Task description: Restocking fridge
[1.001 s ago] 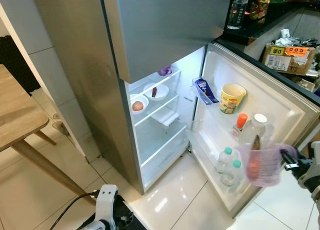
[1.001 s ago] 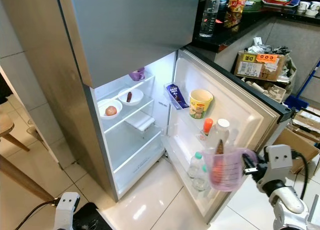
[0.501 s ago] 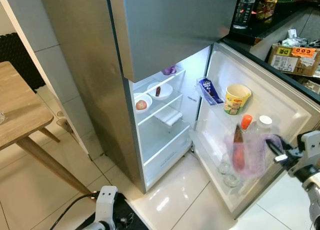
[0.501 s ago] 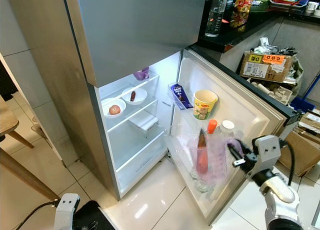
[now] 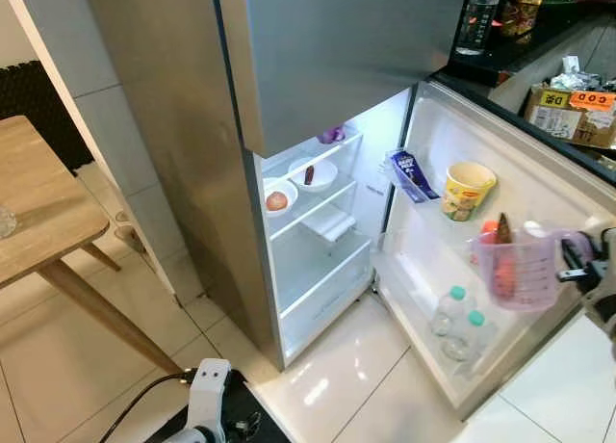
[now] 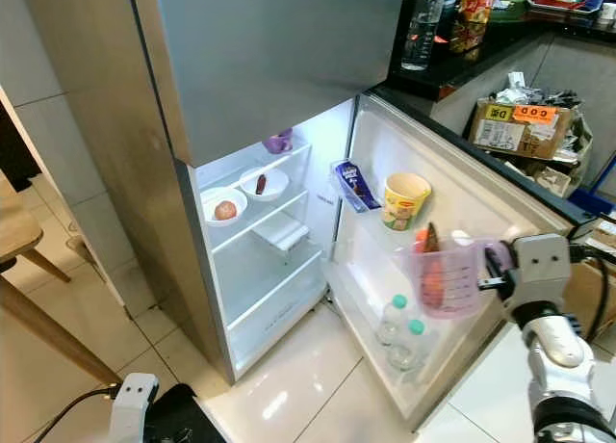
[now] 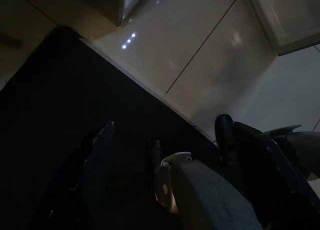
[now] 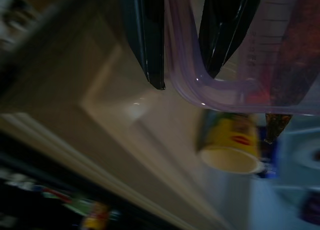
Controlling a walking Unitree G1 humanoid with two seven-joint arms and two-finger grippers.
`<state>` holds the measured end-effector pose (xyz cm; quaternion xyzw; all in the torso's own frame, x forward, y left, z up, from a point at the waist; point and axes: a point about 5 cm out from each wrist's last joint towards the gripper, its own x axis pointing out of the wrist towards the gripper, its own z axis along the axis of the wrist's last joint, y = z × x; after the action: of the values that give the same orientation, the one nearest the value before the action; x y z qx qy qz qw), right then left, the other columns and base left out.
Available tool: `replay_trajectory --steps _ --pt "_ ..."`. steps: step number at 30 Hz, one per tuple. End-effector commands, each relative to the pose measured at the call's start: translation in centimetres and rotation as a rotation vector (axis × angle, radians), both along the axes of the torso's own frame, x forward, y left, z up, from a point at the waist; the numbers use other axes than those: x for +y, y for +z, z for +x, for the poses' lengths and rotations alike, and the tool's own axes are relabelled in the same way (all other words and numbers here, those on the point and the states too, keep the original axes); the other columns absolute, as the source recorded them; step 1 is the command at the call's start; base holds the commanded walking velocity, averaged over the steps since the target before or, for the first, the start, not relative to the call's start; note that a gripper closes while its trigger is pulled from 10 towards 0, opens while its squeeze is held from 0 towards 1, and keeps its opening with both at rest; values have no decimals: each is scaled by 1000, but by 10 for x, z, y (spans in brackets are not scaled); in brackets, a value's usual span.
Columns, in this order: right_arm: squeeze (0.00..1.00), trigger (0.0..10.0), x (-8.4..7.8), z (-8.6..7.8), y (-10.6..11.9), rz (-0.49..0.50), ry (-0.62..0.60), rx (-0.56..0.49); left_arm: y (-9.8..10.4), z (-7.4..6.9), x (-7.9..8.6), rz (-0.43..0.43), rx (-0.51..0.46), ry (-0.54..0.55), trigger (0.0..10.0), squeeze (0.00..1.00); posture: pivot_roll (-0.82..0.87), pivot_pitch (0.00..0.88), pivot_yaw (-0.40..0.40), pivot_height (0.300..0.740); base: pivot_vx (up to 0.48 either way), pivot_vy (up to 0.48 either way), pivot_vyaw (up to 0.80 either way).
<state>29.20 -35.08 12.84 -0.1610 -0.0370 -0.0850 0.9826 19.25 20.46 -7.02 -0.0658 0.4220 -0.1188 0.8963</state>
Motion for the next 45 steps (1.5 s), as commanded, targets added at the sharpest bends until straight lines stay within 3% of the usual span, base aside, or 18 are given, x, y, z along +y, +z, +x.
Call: replay_trajectory --steps 1,8,18,29,34,35,38,41,45 --pt "0 10000 -16 -4 11 -17 -96 -36 -3 -4 -4 1 15 -13 10000 0 -48 0 -31 740 0 0 0" --pt "0 10000 -44 -20 21 -41 -229 -56 -4 -5 -4 0 17 -16 10000 0 -51 0 -28 740 0 0 0" --pt "0 10000 -61 -31 29 -73 -305 -53 -4 -6 -4 -1 19 -17 10000 0 -52 0 -26 740 0 0 0" --pt "0 10000 -30 -13 34 39 -66 -194 -3 -4 -4 0 14 -24 10000 0 -54 0 -21 740 0 0 0" --pt "0 10000 -1 1 51 99 174 -303 -3 -4 -4 1 12 -27 10000 0 -53 0 -18 740 0 0 0" --pt "0 10000 -1 1 51 99 174 -303 -3 -4 -4 1 12 -27 10000 0 -53 0 -18 740 0 0 0" --pt "0 10000 27 13 54 88 335 -296 -1 -2 -5 -8 -4 -17 10000 0 -52 0 -19 740 0 0 0" --pt "0 10000 33 16 53 81 359 -284 -1 0 -6 -13 -11 -13 10000 0 -51 0 -20 740 0 0 0" --pt "0 10000 59 30 32 110 391 -185 2 7 -8 -35 -35 23 10000 0 -53 0 -23 740 0 0 0"
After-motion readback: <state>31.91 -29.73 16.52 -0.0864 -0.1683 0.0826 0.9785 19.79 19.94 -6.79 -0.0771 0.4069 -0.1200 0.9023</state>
